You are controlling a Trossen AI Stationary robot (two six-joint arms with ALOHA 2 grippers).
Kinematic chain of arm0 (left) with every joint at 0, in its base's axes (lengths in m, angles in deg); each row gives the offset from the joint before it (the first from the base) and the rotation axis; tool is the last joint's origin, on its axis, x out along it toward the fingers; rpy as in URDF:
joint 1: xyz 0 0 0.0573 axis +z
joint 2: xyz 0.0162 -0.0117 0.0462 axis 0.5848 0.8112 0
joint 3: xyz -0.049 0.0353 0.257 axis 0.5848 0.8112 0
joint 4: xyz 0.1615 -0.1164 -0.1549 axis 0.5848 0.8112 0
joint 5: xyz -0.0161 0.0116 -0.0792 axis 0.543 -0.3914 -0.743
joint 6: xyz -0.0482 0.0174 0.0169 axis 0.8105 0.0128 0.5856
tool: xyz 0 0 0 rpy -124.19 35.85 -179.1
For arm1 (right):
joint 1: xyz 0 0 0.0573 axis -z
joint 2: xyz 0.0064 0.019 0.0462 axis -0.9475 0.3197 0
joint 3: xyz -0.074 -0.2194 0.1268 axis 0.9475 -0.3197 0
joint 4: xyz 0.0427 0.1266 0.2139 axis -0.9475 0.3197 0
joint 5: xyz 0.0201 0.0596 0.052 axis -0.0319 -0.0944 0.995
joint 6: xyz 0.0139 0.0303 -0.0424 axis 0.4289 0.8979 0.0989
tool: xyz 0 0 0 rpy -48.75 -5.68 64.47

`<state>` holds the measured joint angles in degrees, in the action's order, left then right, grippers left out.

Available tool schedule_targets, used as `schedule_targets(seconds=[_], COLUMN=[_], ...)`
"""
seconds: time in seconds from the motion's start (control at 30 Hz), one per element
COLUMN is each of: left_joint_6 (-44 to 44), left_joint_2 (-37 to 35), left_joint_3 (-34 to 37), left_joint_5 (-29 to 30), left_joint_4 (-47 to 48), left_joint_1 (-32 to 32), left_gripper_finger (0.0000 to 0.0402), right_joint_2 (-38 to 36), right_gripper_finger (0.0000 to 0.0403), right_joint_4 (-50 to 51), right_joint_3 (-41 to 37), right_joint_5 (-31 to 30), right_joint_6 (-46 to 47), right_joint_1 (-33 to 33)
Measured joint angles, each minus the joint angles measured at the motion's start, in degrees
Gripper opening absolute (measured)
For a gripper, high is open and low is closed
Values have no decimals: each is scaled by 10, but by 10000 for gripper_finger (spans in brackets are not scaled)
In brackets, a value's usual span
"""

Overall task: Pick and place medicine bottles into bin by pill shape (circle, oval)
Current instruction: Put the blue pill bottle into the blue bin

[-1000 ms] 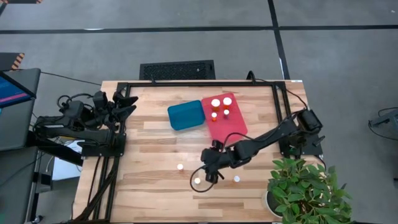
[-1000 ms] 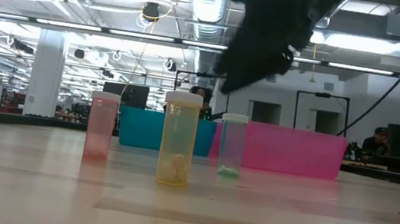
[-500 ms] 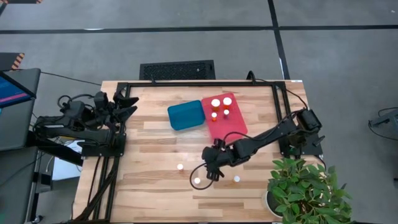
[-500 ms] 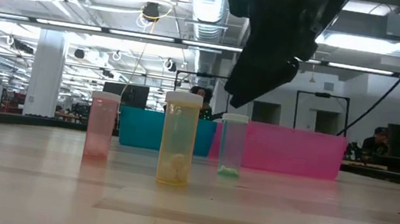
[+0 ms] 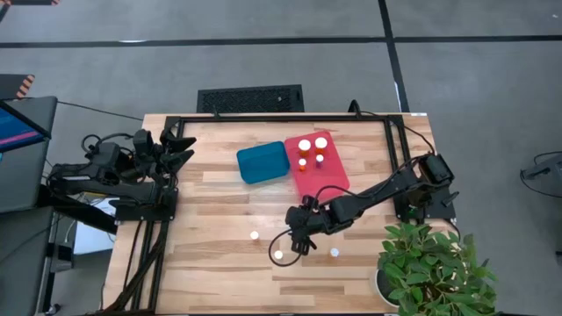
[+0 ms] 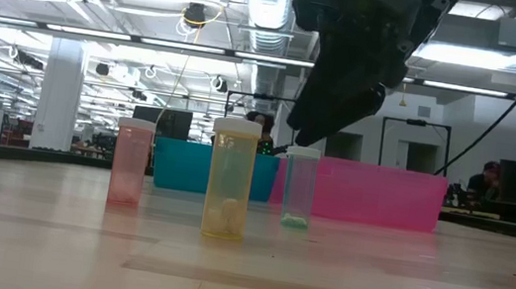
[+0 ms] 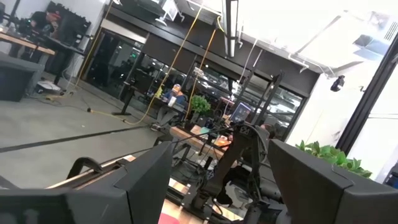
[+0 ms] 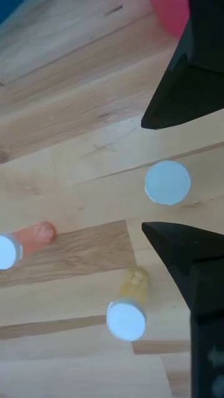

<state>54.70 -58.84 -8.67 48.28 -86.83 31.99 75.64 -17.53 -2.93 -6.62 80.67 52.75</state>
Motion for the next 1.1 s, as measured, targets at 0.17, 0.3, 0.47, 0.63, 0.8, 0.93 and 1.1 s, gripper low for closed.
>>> schedule_targets(seconds=[0.17,0.3,0.47,0.63,0.8,0.93,1.1], left_joint_6=[-8,-8,-8,-9,-14,-18,-18], left_joint_2=[0,0,0,0,0,0,0], left_joint_3=[0,0,0,0,0,0,0], left_joint_5=[5,5,6,10,21,21,21], left_joint_4=[0,0,0,0,0,0,0], left_joint_1=[0,0,0,0,0,0,0], left_gripper_finger=[259,259,259,259,259,259,259], right_joint_2=[0,0,0,0,0,0,0], right_gripper_finger=[265,265,265,265,265,265,265], right_joint_4=[-1,-2,-40,-44,-59,-70,-71], right_joint_3=[0,-1,-27,-29,-39,-49,-49], right_joint_5=[1,1,1,1,3,8,8], right_joint_6=[-21,-22,-19,-15,-17,-10,-10], right_joint_1=[0,0,1,5,8,8,8])
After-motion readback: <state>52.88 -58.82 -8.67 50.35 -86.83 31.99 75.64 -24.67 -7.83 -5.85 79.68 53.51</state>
